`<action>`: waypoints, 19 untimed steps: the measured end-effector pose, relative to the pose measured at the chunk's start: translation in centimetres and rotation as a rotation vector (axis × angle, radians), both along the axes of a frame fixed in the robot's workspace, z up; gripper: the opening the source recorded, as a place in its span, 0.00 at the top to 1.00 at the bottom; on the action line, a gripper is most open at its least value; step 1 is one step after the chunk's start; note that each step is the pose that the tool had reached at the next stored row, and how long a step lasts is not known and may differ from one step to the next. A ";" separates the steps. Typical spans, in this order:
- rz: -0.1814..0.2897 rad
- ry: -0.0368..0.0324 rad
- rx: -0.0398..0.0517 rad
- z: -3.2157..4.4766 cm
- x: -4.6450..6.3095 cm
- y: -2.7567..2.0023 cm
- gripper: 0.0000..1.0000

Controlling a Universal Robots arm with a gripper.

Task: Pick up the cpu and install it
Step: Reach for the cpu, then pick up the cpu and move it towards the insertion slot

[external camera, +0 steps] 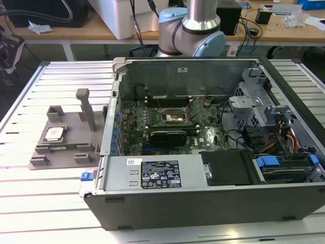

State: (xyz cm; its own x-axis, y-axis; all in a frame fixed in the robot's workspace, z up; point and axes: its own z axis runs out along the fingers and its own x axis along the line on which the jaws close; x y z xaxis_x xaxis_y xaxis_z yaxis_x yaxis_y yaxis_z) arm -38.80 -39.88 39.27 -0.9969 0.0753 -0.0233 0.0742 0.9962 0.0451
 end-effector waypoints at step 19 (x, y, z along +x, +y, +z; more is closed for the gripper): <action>0.000 0.0000 0.0000 0.00 -0.3 0.00 0.76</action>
